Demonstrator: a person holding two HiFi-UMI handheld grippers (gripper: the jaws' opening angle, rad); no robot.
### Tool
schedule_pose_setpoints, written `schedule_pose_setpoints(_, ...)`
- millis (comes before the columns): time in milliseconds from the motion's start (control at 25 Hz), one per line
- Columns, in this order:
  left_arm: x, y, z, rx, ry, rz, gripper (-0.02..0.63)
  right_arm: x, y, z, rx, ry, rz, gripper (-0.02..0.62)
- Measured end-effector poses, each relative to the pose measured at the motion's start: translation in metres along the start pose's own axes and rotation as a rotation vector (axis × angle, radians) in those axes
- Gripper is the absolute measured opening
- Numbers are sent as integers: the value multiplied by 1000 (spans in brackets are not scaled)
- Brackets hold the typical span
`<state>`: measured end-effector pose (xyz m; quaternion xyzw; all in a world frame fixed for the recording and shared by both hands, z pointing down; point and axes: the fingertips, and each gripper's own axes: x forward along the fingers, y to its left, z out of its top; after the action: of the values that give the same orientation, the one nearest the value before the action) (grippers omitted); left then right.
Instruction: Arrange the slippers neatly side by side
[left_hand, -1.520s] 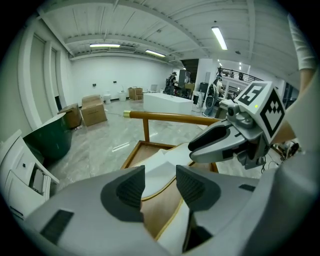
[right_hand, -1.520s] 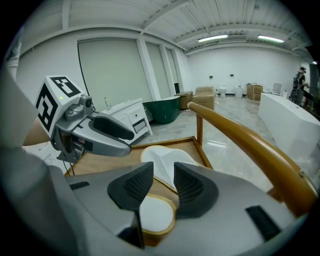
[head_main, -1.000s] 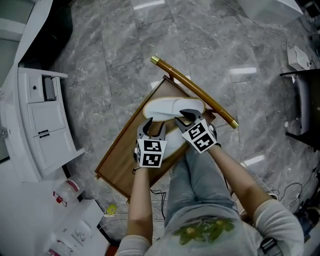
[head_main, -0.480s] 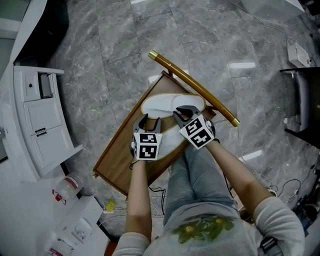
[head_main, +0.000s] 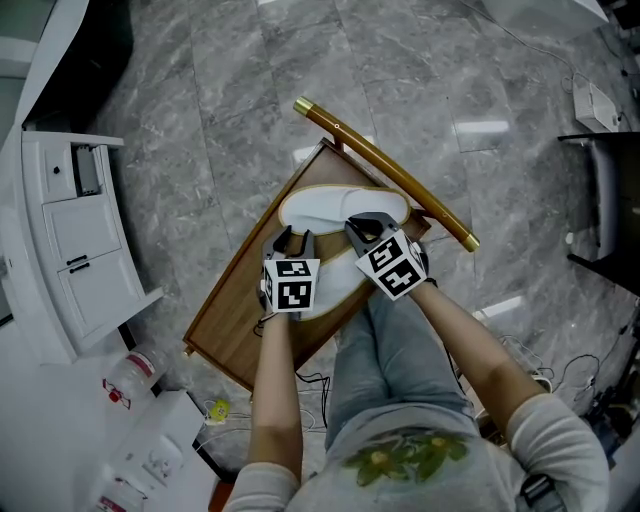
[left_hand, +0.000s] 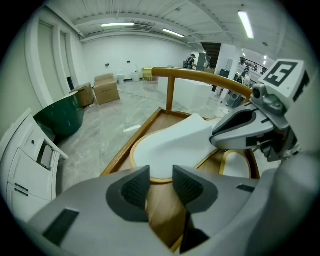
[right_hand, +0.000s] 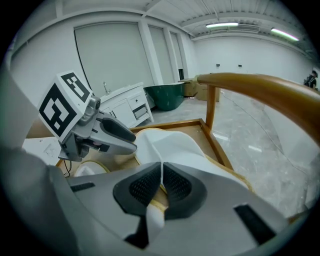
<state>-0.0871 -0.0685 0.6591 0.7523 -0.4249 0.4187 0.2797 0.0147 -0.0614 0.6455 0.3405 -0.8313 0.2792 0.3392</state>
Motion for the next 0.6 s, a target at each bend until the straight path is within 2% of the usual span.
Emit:
schedule_pose_setpoints(80,2,3,-1,-9,-3,16,126,-1,2,-2,8,4,4,20)
schedule_pose_setpoints(600,13,5,17,20,-11,18,126,-7,8,-9,79,-2,-2,18)
